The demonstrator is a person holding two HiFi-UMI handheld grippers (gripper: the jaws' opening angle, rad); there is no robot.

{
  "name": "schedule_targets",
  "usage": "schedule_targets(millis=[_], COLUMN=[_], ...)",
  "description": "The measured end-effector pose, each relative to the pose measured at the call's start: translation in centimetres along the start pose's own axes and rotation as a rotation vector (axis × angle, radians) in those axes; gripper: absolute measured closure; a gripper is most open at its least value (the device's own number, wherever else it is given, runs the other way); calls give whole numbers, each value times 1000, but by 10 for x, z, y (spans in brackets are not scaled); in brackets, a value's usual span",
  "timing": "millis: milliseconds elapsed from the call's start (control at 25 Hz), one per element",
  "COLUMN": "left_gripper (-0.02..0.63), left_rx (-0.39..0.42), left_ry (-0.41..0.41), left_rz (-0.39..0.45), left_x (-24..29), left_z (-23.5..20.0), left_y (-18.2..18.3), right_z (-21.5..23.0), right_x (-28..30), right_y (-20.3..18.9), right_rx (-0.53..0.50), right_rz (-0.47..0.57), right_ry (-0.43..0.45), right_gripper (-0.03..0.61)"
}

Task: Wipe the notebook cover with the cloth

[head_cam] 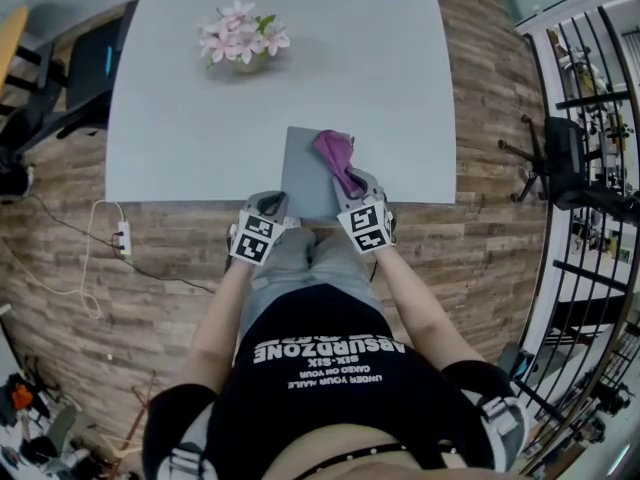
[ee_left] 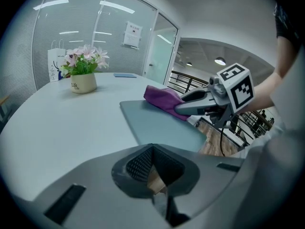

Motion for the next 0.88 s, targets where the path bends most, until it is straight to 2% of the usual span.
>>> schedule_targets(millis=[560,880], left_gripper=[597,597], left_rx=[4,-1], left_ry=[14,14], left_rz=[11,13], left_x=[1,0], left_z=[2,1], left_y=[0,-1], right_z=[-36,-59], right_x=[-30,-49], right_y=[-11,-18], right_rx=[73,106], right_rz=[10,-4], right_ry=[91,194], right_gripper=[495,495])
Point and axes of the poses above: the fingertips, and each gripper's own axes: x forward along the fingers, z to its right, y out of its top, the point moved 7 cm from there along -x, backward along the fingers, and after that the axes turned 14 degrees about -x, right-handed, at the moved point
